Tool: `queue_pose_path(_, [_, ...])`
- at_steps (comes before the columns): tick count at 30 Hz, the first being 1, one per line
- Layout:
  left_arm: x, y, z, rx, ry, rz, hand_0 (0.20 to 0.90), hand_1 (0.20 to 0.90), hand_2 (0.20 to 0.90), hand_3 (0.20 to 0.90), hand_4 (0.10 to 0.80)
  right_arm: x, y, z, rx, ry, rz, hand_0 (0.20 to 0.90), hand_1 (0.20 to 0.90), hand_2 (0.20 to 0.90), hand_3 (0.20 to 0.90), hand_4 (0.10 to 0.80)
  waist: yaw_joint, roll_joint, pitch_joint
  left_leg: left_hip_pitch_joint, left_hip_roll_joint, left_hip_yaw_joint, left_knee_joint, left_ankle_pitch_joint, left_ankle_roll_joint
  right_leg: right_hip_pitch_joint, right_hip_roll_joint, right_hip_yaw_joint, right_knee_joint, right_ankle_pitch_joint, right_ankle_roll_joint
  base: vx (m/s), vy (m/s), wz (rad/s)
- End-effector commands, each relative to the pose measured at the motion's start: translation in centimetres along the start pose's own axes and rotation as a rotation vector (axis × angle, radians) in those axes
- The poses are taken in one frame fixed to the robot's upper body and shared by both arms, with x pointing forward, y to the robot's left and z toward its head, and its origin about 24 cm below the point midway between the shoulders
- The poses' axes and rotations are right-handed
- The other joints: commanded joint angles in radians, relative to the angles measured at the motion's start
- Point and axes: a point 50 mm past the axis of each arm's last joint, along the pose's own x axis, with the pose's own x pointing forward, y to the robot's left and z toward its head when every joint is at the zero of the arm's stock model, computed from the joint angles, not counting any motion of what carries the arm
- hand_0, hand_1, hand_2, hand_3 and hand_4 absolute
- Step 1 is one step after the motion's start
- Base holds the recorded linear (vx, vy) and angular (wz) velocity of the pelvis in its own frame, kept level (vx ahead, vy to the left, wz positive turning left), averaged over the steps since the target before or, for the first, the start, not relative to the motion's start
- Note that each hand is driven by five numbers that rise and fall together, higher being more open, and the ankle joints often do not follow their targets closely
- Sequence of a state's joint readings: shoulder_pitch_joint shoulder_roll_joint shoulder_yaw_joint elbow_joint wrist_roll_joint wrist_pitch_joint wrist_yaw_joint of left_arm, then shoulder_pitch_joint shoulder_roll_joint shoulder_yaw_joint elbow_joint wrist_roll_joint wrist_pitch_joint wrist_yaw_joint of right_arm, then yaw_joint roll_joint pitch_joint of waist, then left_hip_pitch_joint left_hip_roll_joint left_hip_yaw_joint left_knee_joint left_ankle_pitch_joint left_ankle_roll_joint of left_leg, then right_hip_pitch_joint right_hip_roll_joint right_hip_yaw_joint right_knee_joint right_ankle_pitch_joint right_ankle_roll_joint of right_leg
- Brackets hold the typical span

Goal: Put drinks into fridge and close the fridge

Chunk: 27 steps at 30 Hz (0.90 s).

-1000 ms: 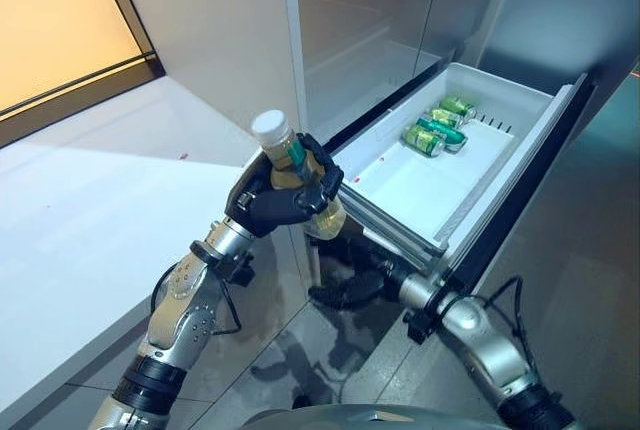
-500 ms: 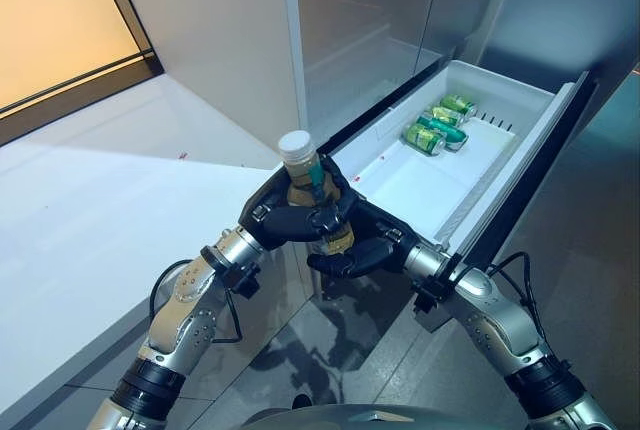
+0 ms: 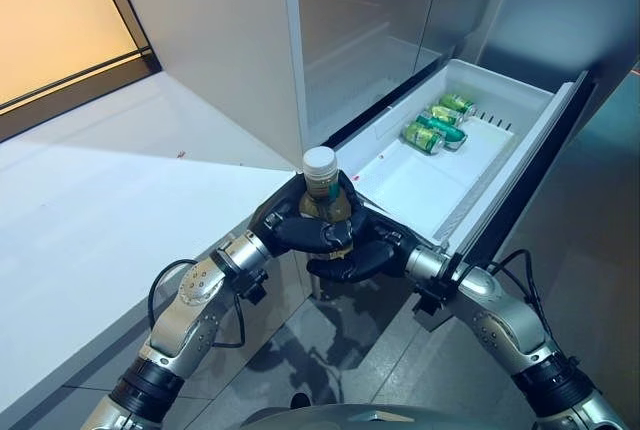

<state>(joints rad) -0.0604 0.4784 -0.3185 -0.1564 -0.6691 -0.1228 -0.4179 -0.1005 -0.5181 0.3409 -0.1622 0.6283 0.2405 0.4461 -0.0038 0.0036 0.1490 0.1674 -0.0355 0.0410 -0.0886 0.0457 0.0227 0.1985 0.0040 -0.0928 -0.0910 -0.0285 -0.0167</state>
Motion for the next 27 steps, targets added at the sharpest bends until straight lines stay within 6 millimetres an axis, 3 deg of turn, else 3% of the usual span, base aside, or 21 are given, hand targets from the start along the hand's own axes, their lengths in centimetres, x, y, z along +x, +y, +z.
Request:
queue_pose_path(1, [3.3,-1.6,6.2,0.036,-0.402,-0.175,0.300,0.300,0.300,0.200,0.100,1.7,2.8,7.6,-0.133,-0.333,0.194,0.300,0.300,0.300,0.200,0.100,-0.010,-0.015,-0.071,0.012,-0.013,-0.003,0.007,-0.089,0.011,-0.048,0.004,-0.004,0.061,-0.019,0.056,0.000,0.000,0.00])
queue_pose_path(4, [3.2,-2.2,6.9,0.024,-0.491,-0.203,0.300,0.300,0.300,0.200,0.100,1.7,2.6,7.7,-0.134,-0.355,0.150,0.300,0.300,0.300,0.200,0.100,-0.012,-0.016,-0.070,0.013,-0.012,-0.003,0.005,-0.089,0.010,-0.049,0.005,-0.002,0.061,-0.018,0.056,0.000,0.000,0.00])
queue_pose_path(6, [3.2,-2.7,7.3,0.039,-0.533,-0.221,0.418,0.418,0.418,0.337,0.237,1.6,2.3,8.0,-0.147,-0.388,0.098,0.300,0.300,0.300,0.200,0.100,-0.014,-0.015,-0.071,0.014,-0.011,-0.002,0.004,-0.090,0.010,-0.048,0.005,-0.001,0.060,-0.017,0.055,0.000,0.000,0.00])
queue_pose_path(7, [3.2,-2.9,7.4,0.048,-0.544,-0.229,0.528,0.528,0.528,0.466,0.366,1.5,2.1,8.4,-0.162,-0.415,0.058,0.300,0.300,0.300,0.200,0.100,-0.014,-0.015,-0.070,0.014,-0.011,-0.003,0.004,-0.090,0.009,-0.048,0.005,0.000,0.061,-0.018,0.055,0.000,0.000,0.00])
queue_pose_path(9, [3.4,-3.4,7.7,0.073,-0.560,-0.253,0.549,0.549,0.549,0.491,0.391,1.2,1.4,9.7,-0.216,-0.486,-0.045,0.300,0.300,0.300,0.200,0.100,-0.014,-0.015,-0.069,0.014,-0.012,-0.006,0.004,-0.091,0.009,-0.048,0.005,-0.001,0.062,-0.018,0.054,0.000,0.000,0.00])
queue_pose_path(10, [3.5,-3.5,7.8,0.075,-0.560,-0.255,0.599,0.599,0.599,0.549,0.449,1.1,1.2,10.1,-0.229,-0.500,-0.066,0.300,0.300,0.300,0.200,0.100,-0.014,-0.015,-0.069,0.014,-0.012,-0.007,0.004,-0.091,0.010,-0.048,0.006,-0.001,0.063,-0.018,0.054,0.000,0.000,0.00])
queue_pose_path(11, [3.6,-3.5,7.9,0.070,-0.562,-0.256,0.851,0.851,0.851,0.842,0.742,0.7,0.7,11.4,-0.288,-0.557,-0.146,0.300,0.300,0.300,0.200,0.100,-0.013,-0.015,-0.068,0.014,-0.013,-0.009,0.004,-0.092,0.010,-0.048,0.005,-0.002,0.063,-0.018,0.054,0.000,0.000,0.00])
queue_pose_path(13, [3.9,-3.7,7.9,0.070,-0.559,-0.252,0.900,0.900,0.900,0.900,0.800,0.5,-0.3,13.1,-0.293,-0.606,-0.238,0.300,0.300,0.300,0.200,0.100,-0.010,-0.016,-0.069,0.014,-0.014,-0.013,0.005,-0.096,0.011,-0.048,0.006,-0.004,0.064,-0.019,0.053,0.000,0.000,0.00])
queue_pose_path(17, [4.6,-3.6,7.6,0.039,-0.525,-0.229,0.900,0.900,0.900,0.900,0.800,0.1,-2.1,16.2,-0.306,-0.677,-0.398,0.300,0.300,0.300,0.200,0.100,-0.001,-0.020,-0.072,0.006,-0.017,-0.019,0.008,-0.094,0.013,-0.055,0.005,-0.008,0.067,-0.016,0.049,0.000,0.000,0.00])
queue_pose_path(22, [5.0,-3.1,6.9,-0.008,-0.479,-0.185,0.900,0.900,0.900,0.900,0.800,-0.4,-4.0,18.4,-0.403,-0.688,-0.568,0.300,0.300,0.300,0.200,0.100,0.012,-0.025,-0.072,0.004,-0.020,-0.029,0.008,-0.095,0.013,-0.052,0.004,-0.014,0.067,-0.016,0.047,0.002,-0.001,0.01])
queue_pose_path(27, [4.6,-1.7,3.8,-0.185,-0.327,-0.080,0.900,0.900,0.900,0.900,0.800,-2.1,-7.2,20.5,-0.425,-0.687,-0.763,0.300,0.300,0.300,0.200,0.100,0.031,-0.032,-0.075,0.004,-0.022,-0.039,0.008,-0.097,0.009,-0.047,0.003,-0.024,0.061,-0.014,0.045,0.017,-0.010,0.06])
